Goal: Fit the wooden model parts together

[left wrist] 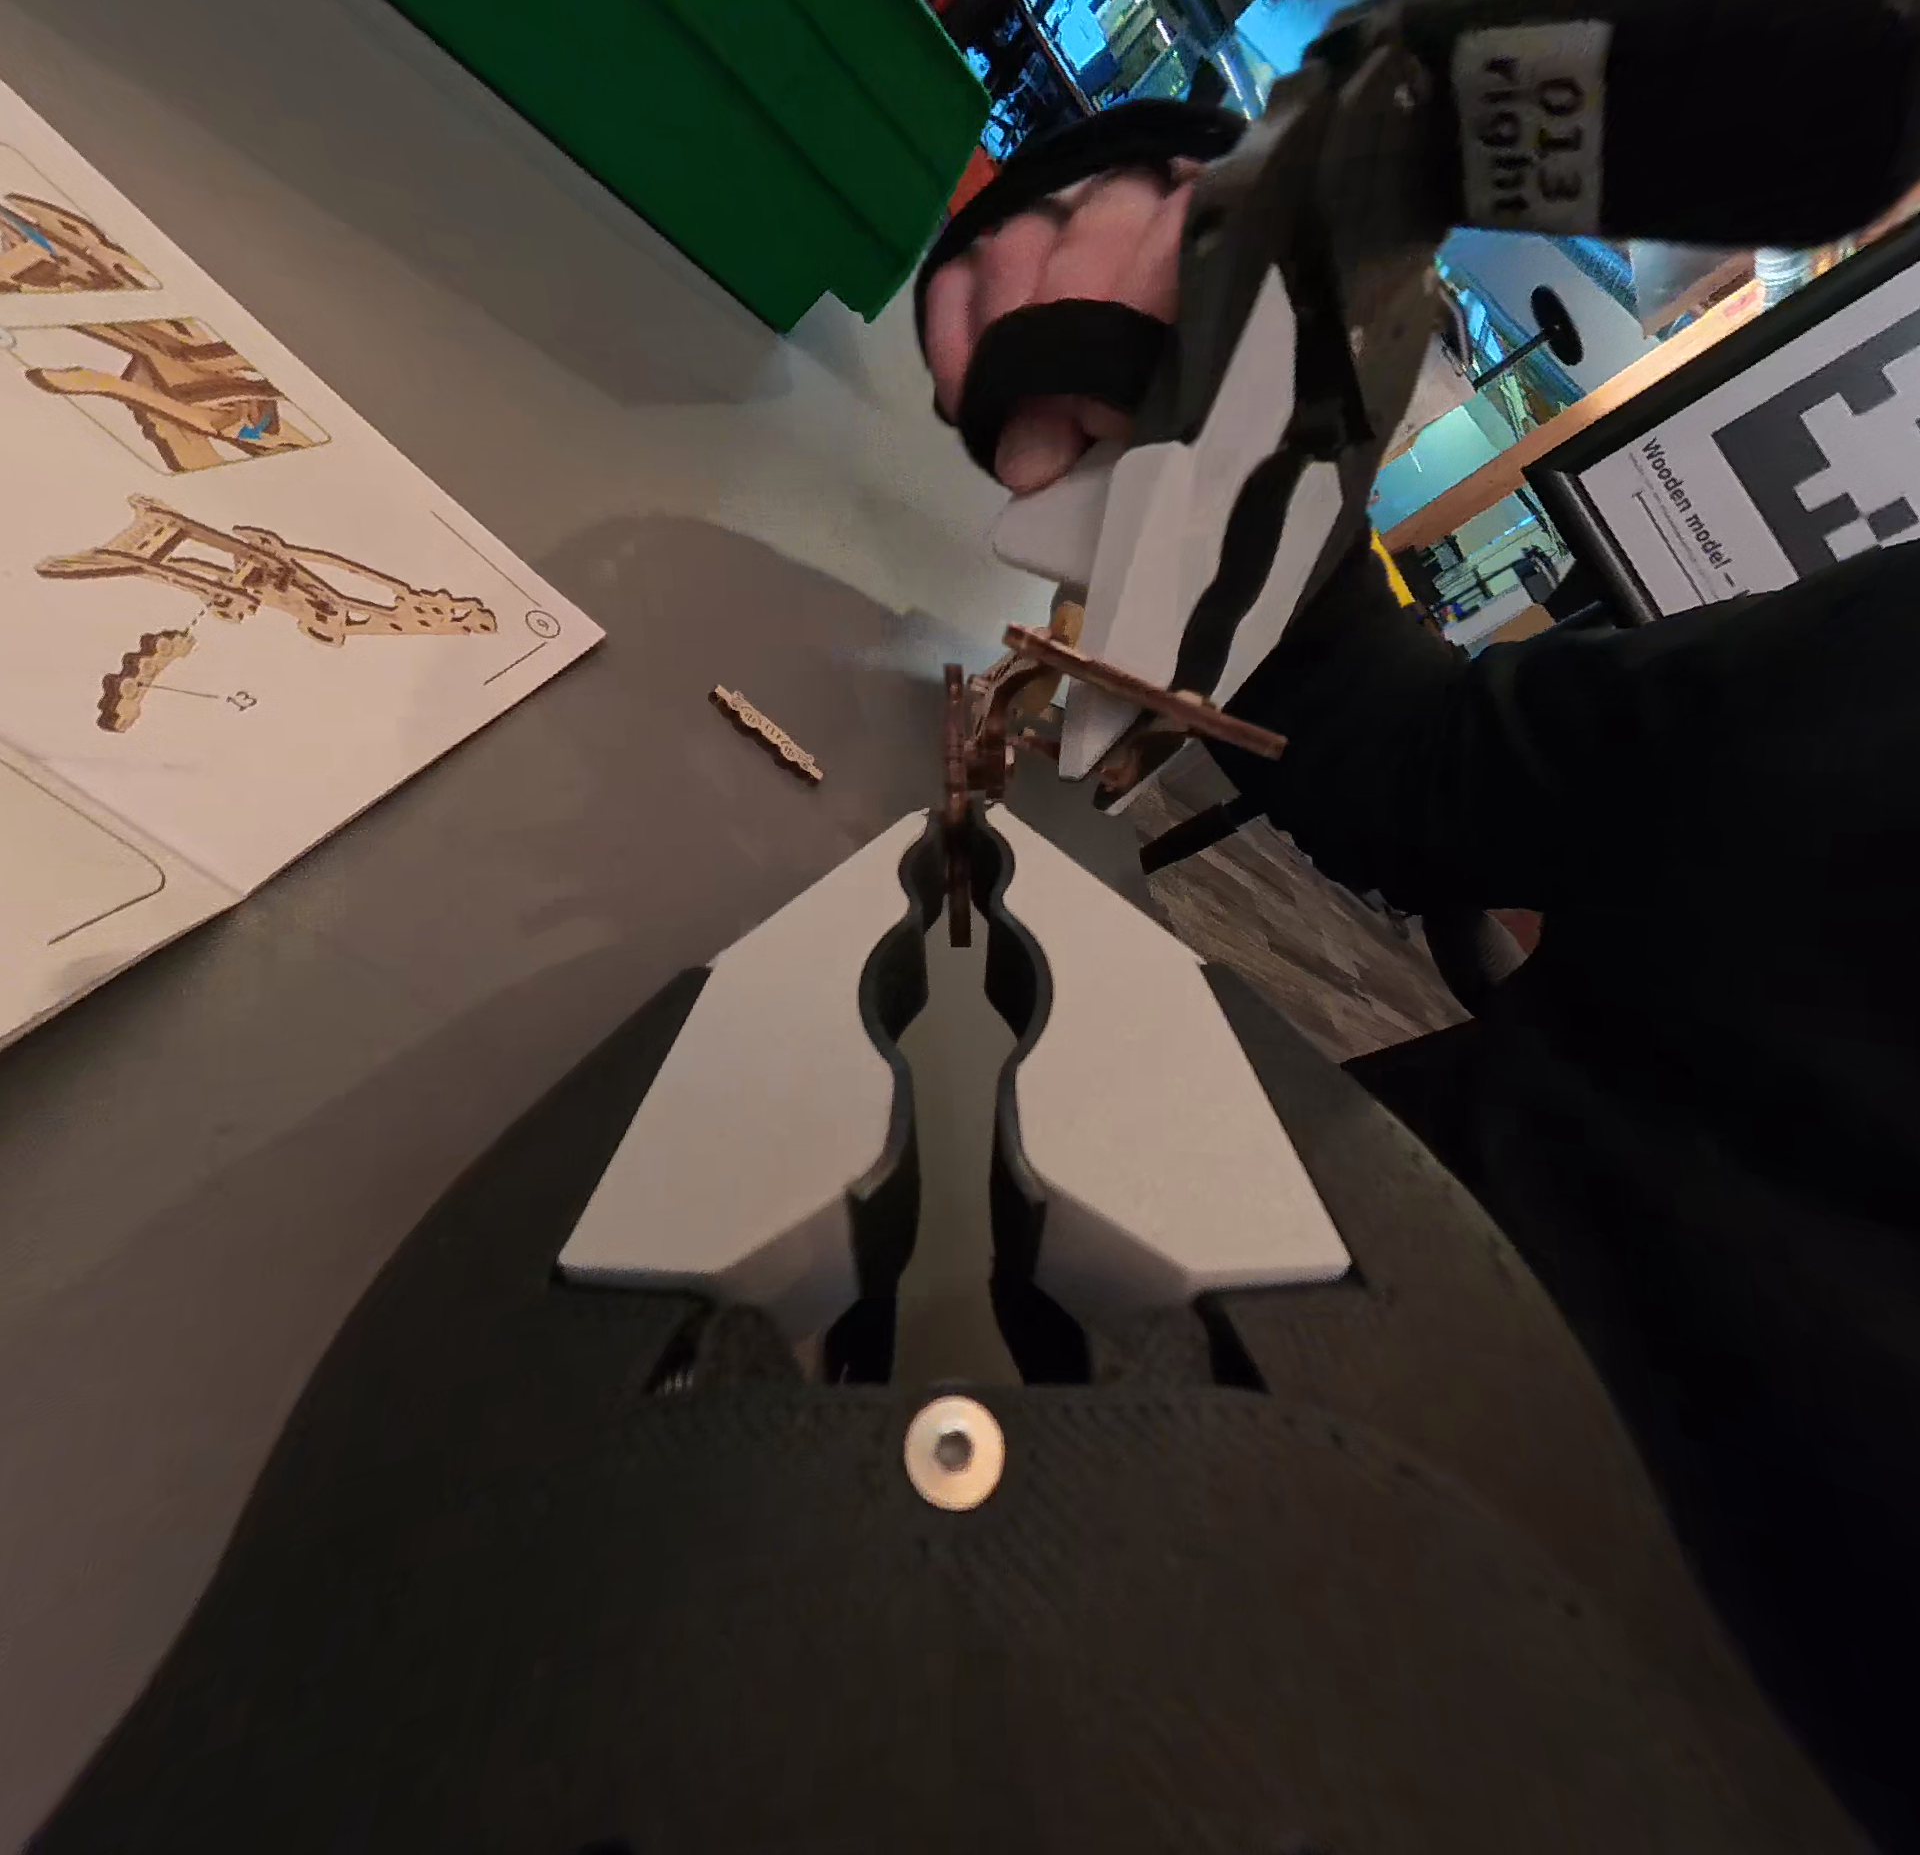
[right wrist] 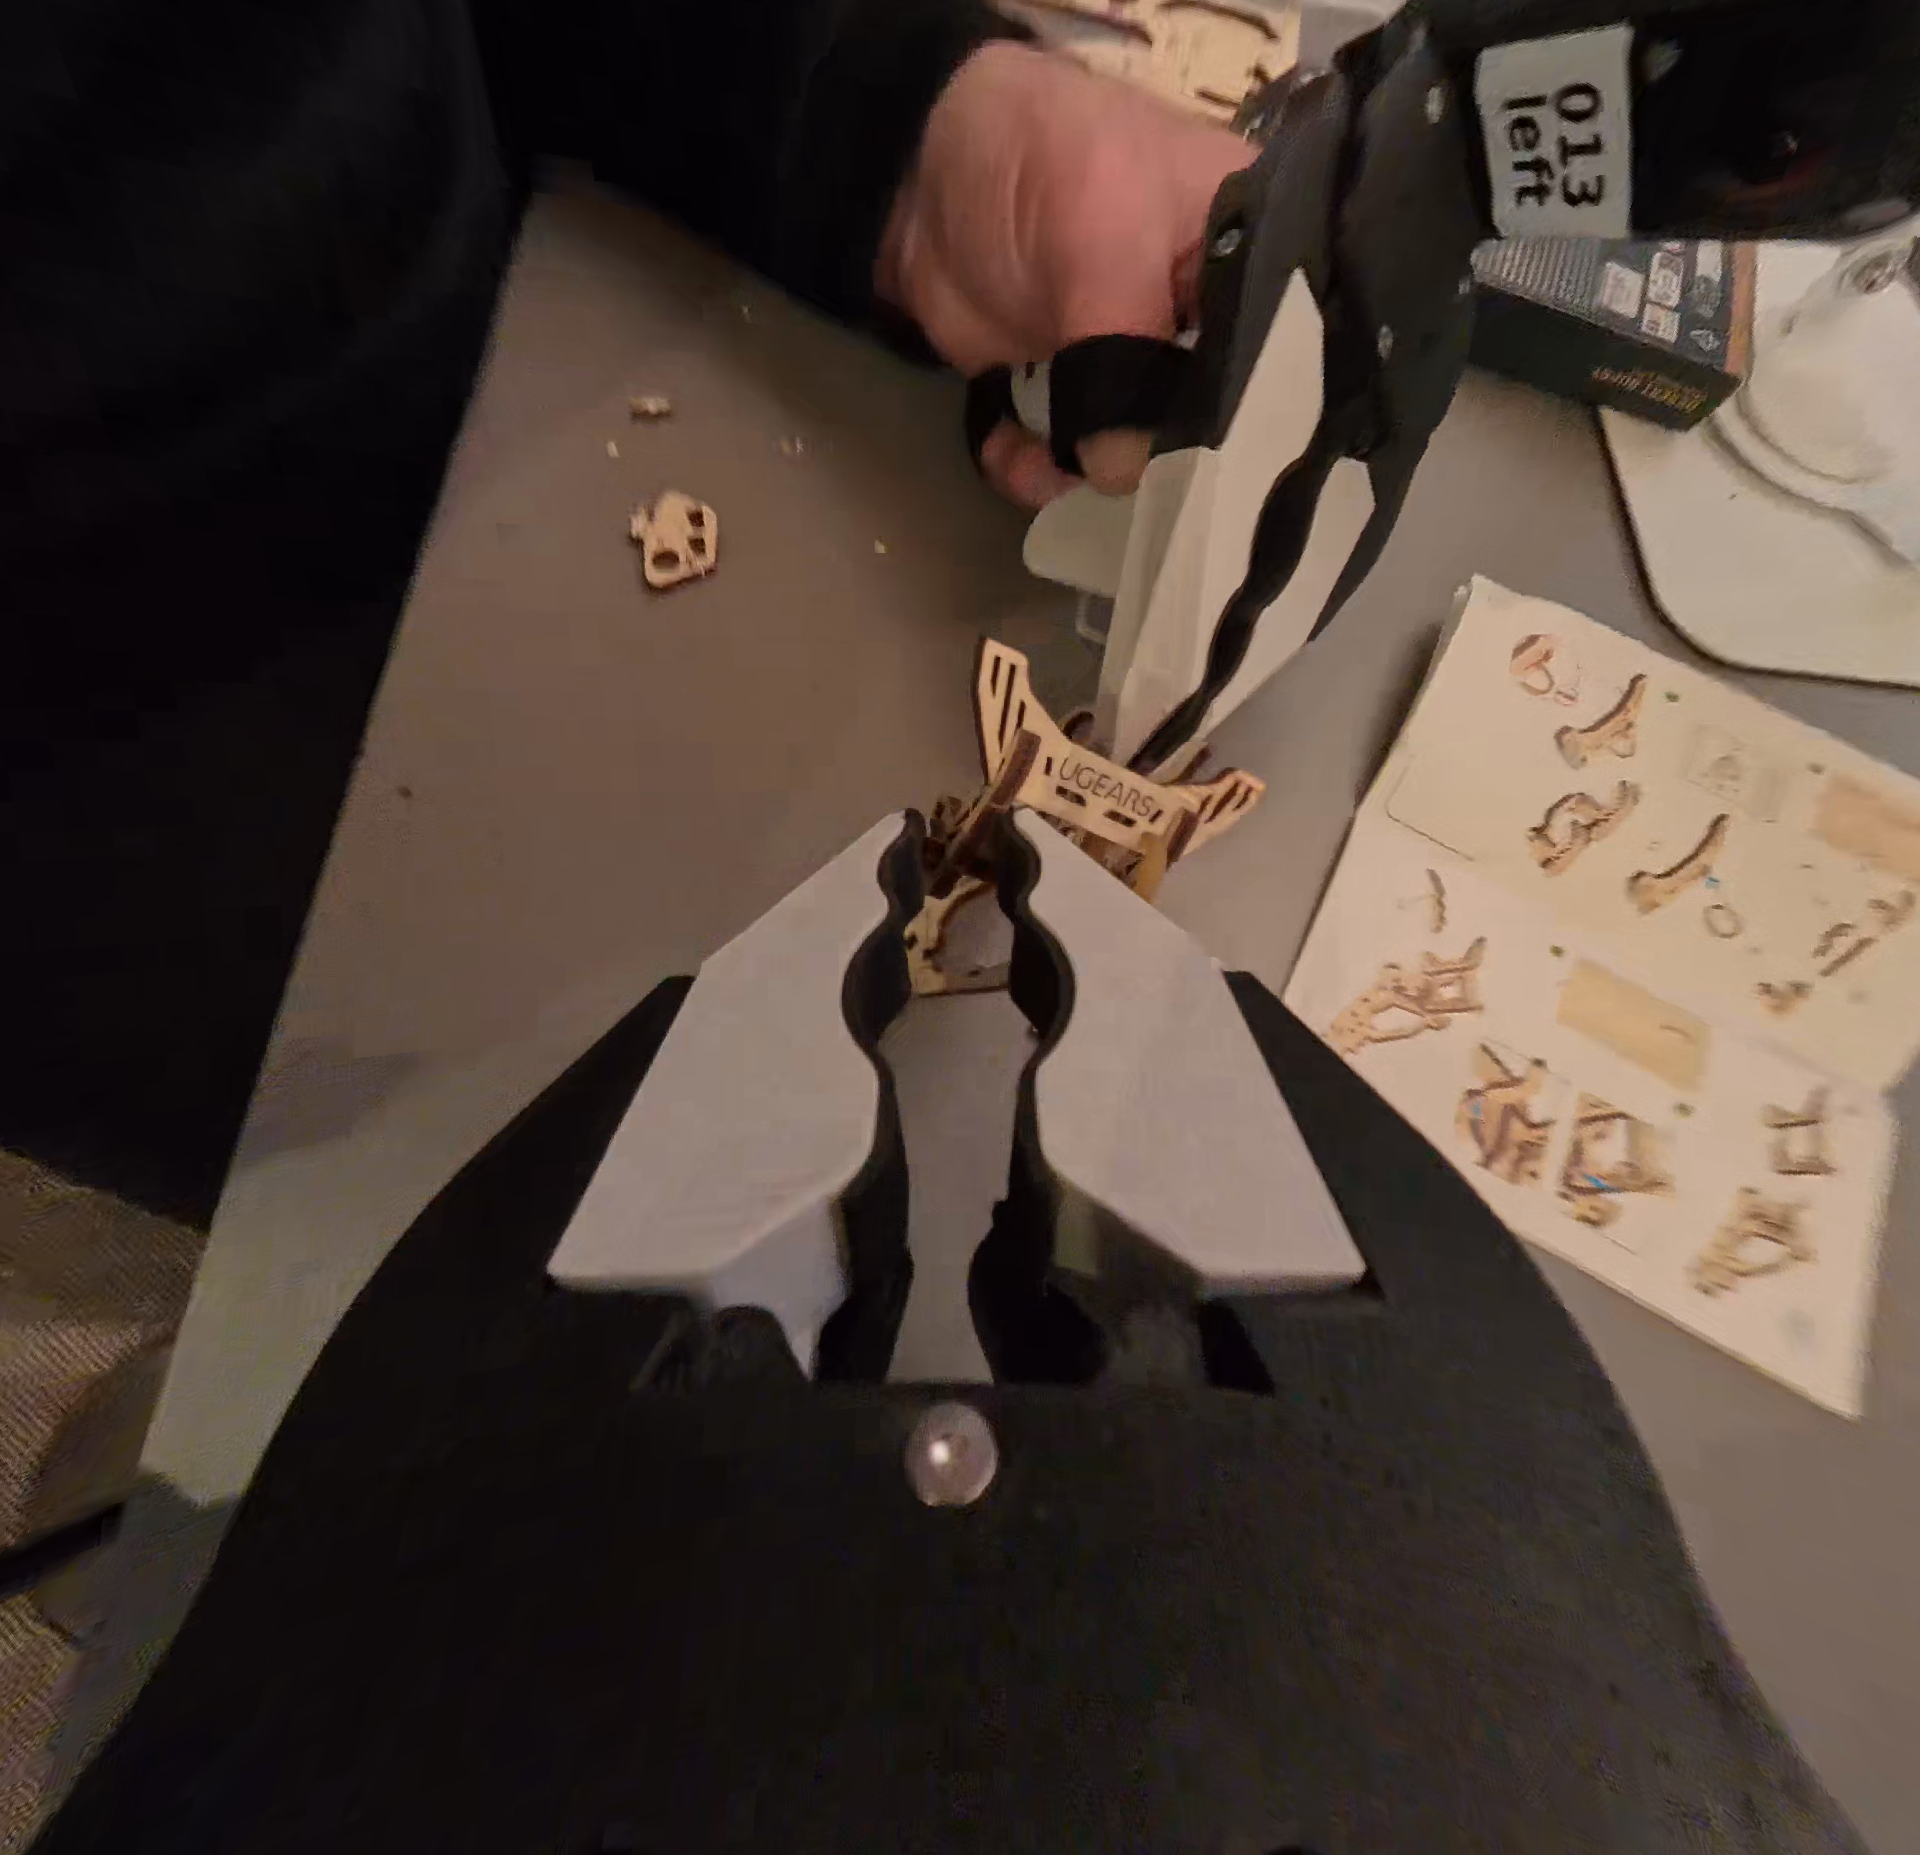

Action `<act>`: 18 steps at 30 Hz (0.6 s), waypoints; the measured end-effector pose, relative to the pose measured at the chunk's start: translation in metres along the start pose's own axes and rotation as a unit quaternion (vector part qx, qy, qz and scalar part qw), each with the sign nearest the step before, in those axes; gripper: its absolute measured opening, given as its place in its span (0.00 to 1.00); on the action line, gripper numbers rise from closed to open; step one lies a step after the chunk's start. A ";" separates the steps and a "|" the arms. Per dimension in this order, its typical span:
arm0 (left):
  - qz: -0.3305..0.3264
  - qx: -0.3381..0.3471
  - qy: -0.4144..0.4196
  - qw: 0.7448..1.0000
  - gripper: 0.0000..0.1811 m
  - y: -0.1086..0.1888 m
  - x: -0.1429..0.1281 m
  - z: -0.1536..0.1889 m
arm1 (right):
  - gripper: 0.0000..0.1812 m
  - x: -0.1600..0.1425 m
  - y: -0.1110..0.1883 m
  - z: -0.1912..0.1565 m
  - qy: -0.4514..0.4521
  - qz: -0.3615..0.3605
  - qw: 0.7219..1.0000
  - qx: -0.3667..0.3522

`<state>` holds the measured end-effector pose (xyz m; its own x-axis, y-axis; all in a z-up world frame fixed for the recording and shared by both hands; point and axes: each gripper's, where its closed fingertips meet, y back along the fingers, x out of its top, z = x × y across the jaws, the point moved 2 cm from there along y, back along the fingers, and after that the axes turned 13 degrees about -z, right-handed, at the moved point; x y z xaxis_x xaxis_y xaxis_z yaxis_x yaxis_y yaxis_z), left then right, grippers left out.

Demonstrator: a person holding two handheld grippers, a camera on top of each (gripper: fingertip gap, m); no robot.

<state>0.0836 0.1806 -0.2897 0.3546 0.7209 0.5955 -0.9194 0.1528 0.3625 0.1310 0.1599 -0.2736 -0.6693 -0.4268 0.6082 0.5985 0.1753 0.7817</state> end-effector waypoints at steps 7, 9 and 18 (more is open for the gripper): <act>0.021 0.000 -0.046 0.999 0.00 0.004 0.003 0.011 | 0.06 0.008 0.001 -0.007 0.094 -0.121 0.986 -0.066; 0.028 0.000 -0.063 0.998 0.00 0.004 0.004 0.015 | 0.06 0.012 0.003 -0.009 0.110 -0.132 0.982 -0.080; 0.041 0.013 -0.117 0.992 0.00 0.003 0.007 0.025 | 0.06 0.017 0.009 -0.017 0.105 -0.120 0.982 -0.100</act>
<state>0.0878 0.1695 -0.2666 0.3122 0.5524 0.7729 -0.9430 0.0815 0.3226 0.1327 0.1397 -0.2587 -0.7086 -0.6117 0.3517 0.5236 -0.1218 0.8432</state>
